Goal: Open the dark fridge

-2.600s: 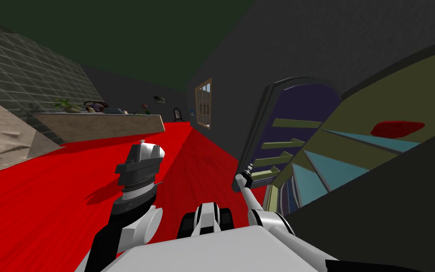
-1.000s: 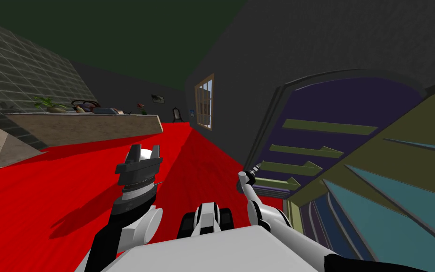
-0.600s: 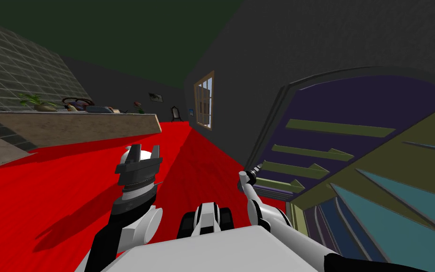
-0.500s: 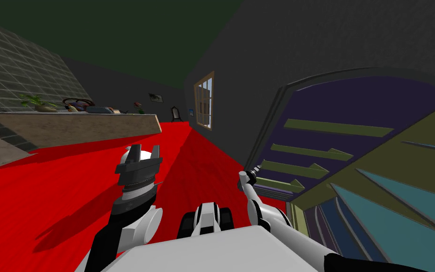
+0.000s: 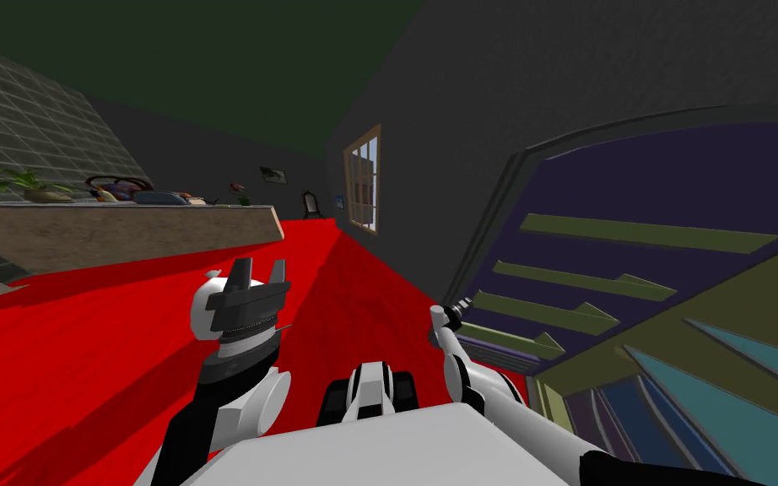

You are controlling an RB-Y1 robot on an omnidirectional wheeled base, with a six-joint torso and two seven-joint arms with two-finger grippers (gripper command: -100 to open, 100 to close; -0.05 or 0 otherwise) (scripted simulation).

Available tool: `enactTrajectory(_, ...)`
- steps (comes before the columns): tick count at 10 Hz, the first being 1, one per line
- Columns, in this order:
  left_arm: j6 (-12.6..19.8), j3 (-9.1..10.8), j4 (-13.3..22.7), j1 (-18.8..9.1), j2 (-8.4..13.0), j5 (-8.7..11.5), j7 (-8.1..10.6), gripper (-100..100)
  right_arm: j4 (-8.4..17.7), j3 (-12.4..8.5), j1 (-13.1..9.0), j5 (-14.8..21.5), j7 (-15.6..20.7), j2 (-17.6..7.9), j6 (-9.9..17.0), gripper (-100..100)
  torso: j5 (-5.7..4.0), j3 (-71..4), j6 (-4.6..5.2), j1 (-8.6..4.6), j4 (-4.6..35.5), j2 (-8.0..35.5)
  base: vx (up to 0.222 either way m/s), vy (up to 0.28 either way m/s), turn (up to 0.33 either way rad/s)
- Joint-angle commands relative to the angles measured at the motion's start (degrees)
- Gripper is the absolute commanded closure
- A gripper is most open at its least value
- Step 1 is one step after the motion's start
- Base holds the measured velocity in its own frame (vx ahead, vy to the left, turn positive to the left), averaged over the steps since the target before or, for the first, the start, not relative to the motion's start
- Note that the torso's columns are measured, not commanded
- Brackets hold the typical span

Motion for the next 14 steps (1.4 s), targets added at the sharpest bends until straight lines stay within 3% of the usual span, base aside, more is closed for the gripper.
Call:
enactTrajectory(1, 0.0, 0.00, 0.0, 0.0, 0.0, 0.0, 0.00, 0, 0.1, -1.6, -0.2, -1.0, 1.1, -0.5, -1.4, 100, 0.00, 0.0, 0.01, -0.02, 0.0, 0.0, 0.266, 0.054, -0.045)
enactTrajectory(3, 0.0, 0.00, 0.0, 0.0, 0.0, 0.0, 0.00, 0, -0.5, -1.8, -0.1, -1.1, 1.5, -0.4, -1.4, 100, -0.07, 0.0, 0.01, -0.23, 0.0, 0.0, 0.157, 0.019, -0.009)
enactTrajectory(4, 0.0, 0.00, 0.0, 0.0, 0.0, 0.0, 0.00, 0, -0.8, -1.3, -1.3, -1.7, 3.0, -0.1, 0.4, -100, -0.07, 0.2, 0.02, -0.24, 0.1, 0.3, 0.046, -0.089, 0.068)
enactTrajectory(8, 0.0, 0.03, 0.0, 0.0, 0.0, 0.0, 0.00, 0, -2.1, 0.4, -5.7, -3.4, 7.8, 0.4, 6.8, -100, -0.08, -0.2, 0.02, -0.37, -0.1, -0.3, 0.056, -0.244, 0.103)
enactTrajectory(10, 0.0, 0.02, 0.0, 0.0, 0.0, 0.0, 0.00, 0, -2.1, 0.4, -5.7, -3.4, 7.8, 0.4, 6.9, -100, 0.07, -0.1, 0.03, 0.19, 0.0, -0.1, 0.019, -0.103, 0.003)
enactTrajectory(11, 0.0, 0.01, 0.0, 0.0, 0.0, 0.0, 0.00, 0, -2.6, 0.9, -7.3, -3.9, 9.4, 0.3, 9.1, -100, 0.15, 0.0, 0.00, 0.50, 0.0, 0.0, 0.006, -0.079, 0.060)
enactTrajectory(13, 0.0, 0.01, 0.0, 0.0, 0.0, 0.0, 0.00, 0, -2.6, 0.9, -7.3, -3.9, 9.4, 0.3, 9.1, -100, -0.04, 0.0, 0.02, -0.13, 0.0, -0.1, 0.025, -0.076, 0.037)
enactTrajectory(14, 0.0, 0.01, 0.0, 0.0, 0.0, 0.0, 0.00, 0, -3.1, 1.5, -8.9, -4.6, 11.1, 0.2, 11.5, -100, -0.04, -0.1, 0.03, -0.10, 0.0, -0.1, 0.013, -0.131, 0.072)
